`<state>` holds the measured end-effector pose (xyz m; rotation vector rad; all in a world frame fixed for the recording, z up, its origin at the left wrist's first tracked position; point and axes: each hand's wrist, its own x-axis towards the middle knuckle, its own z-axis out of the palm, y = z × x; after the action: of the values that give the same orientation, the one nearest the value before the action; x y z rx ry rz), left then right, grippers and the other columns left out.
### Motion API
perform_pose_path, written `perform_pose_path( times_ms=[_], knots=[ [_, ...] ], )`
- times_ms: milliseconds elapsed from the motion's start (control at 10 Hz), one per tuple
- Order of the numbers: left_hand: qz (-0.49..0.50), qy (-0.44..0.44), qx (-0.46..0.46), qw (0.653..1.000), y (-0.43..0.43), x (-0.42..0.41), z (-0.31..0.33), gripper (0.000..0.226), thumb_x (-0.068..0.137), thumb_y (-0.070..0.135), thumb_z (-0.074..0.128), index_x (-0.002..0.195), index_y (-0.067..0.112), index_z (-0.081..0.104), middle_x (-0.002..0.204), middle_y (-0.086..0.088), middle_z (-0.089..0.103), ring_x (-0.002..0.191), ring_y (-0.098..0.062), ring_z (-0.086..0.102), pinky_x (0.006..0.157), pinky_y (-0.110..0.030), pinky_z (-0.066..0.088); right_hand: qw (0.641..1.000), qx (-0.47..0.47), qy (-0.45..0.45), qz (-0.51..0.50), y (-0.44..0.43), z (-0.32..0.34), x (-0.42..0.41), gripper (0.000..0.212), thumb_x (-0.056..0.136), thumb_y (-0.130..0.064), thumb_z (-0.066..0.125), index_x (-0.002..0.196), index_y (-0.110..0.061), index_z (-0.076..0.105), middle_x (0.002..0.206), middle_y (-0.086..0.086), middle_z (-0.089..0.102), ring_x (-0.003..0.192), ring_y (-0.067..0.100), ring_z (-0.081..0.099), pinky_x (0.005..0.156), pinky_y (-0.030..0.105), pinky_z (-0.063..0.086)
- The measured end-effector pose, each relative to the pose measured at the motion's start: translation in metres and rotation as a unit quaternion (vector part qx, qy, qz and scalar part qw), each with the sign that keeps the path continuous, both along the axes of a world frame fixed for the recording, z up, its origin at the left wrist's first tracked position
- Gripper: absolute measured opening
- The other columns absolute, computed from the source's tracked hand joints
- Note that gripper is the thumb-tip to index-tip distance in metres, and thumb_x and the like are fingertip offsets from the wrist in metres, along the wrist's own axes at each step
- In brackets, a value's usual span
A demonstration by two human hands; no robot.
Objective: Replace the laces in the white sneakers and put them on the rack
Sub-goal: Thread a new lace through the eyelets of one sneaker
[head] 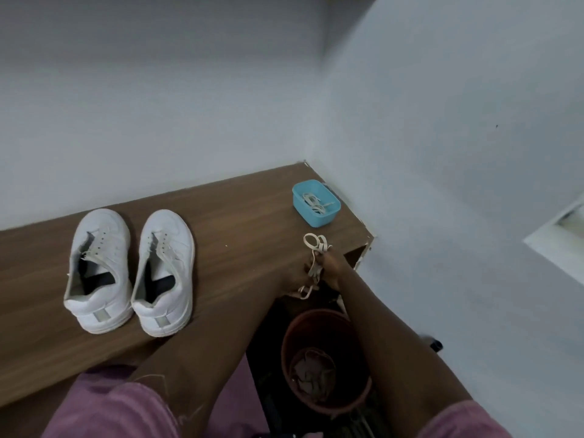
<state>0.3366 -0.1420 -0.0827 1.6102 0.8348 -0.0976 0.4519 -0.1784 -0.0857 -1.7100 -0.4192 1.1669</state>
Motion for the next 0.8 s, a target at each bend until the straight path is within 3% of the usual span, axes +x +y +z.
perform_pose_path(
  times_ms=[100, 200, 300, 400, 500, 600, 700, 800],
  knots=[
    [-0.028, 0.087, -0.005, 0.996, -0.020, 0.015, -0.032, 0.015, 0.092, 0.003, 0.052, 0.081, 0.013, 0.054, 0.072, -0.002, 0.052, 0.059, -0.008, 0.049, 0.049, -0.020, 0.041, 0.998, -0.047, -0.050, -0.011, -0.027, -0.028, 0.006, 0.015, 0.097, -0.005, 0.042, 0.101, -0.003, 0.057, 0.082, 0.012, 0.057, 0.071, 0.019, 0.055, 0.064, 0.033, 0.047],
    [-0.054, 0.135, 0.015, 0.989, -0.035, 0.028, -0.070, 0.013, 0.091, 0.003, 0.053, 0.102, 0.008, 0.057, 0.078, -0.004, 0.052, 0.071, -0.016, 0.053, 0.053, -0.023, 0.043, 0.983, -0.147, -0.104, 0.046, -0.054, -0.064, 0.015, 0.030, 0.099, -0.016, 0.044, 0.121, 0.003, 0.055, 0.109, 0.019, 0.059, 0.095, 0.026, 0.055, 0.089, 0.039, 0.046],
    [-0.103, 0.132, 0.085, 0.982, -0.045, 0.037, -0.096, 0.034, 0.092, 0.005, 0.053, 0.125, 0.004, 0.055, 0.119, -0.014, 0.060, 0.110, -0.027, 0.057, 0.062, -0.013, 0.043, 0.958, -0.231, -0.131, 0.111, -0.075, -0.092, 0.023, 0.037, 0.098, -0.009, 0.042, 0.131, 0.006, 0.048, 0.132, 0.023, 0.051, 0.100, 0.022, 0.050, 0.084, 0.031, 0.041],
    [-0.073, 0.147, 0.122, 0.979, -0.059, 0.044, -0.125, 0.033, 0.092, 0.004, 0.053, 0.124, 0.004, 0.058, 0.128, -0.009, 0.057, 0.119, -0.023, 0.053, 0.078, -0.016, 0.040, 0.943, -0.261, -0.142, 0.146, -0.085, -0.125, 0.028, 0.036, 0.098, -0.009, 0.043, 0.129, 0.008, 0.050, 0.133, 0.020, 0.053, 0.111, 0.027, 0.054, 0.092, 0.030, 0.043],
    [-0.055, 0.165, 0.098, 0.980, -0.070, 0.045, -0.155, 0.029, 0.093, 0.009, 0.053, 0.120, 0.004, 0.061, 0.128, -0.010, 0.059, 0.121, -0.025, 0.053, 0.096, -0.025, 0.039, 0.950, -0.267, -0.120, 0.110, -0.094, -0.150, 0.028, 0.029, 0.096, -0.018, 0.050, 0.110, 0.004, 0.061, 0.116, 0.019, 0.061, 0.114, 0.035, 0.057, 0.081, 0.033, 0.048],
    [-0.058, 0.179, 0.073, 0.979, -0.078, 0.044, -0.172, 0.031, 0.094, 0.011, 0.050, 0.122, -0.003, 0.058, 0.129, -0.012, 0.056, 0.121, -0.027, 0.051, 0.098, -0.030, 0.039, 0.944, -0.303, -0.095, 0.085, -0.101, -0.159, 0.028, 0.042, 0.092, -0.023, 0.060, 0.122, 0.006, 0.056, 0.123, 0.023, 0.057, 0.117, 0.037, 0.054, 0.086, 0.035, 0.046],
    [-0.088, 0.206, 0.071, 0.972, -0.083, 0.041, -0.185, 0.030, 0.092, 0.015, 0.053, 0.117, 0.001, 0.061, 0.124, -0.015, 0.060, 0.116, -0.027, 0.055, 0.097, -0.030, 0.041, 0.945, -0.310, -0.065, 0.086, -0.108, -0.148, 0.023, 0.046, 0.095, -0.011, 0.053, 0.138, 0.003, 0.043, 0.139, 0.021, 0.047, 0.104, 0.026, 0.058, 0.083, 0.020, 0.052],
    [-0.089, 0.196, 0.055, 0.975, -0.082, 0.038, -0.186, 0.028, 0.092, 0.012, 0.050, 0.114, 0.003, 0.064, 0.123, -0.014, 0.061, 0.112, -0.023, 0.057, 0.090, -0.026, 0.041, 0.962, -0.257, -0.089, 0.016, -0.106, -0.139, 0.023, 0.039, 0.099, 0.001, 0.034, 0.138, 0.004, 0.040, 0.138, 0.021, 0.047, 0.086, 0.014, 0.059, 0.046, 0.003, 0.041]
  ],
)
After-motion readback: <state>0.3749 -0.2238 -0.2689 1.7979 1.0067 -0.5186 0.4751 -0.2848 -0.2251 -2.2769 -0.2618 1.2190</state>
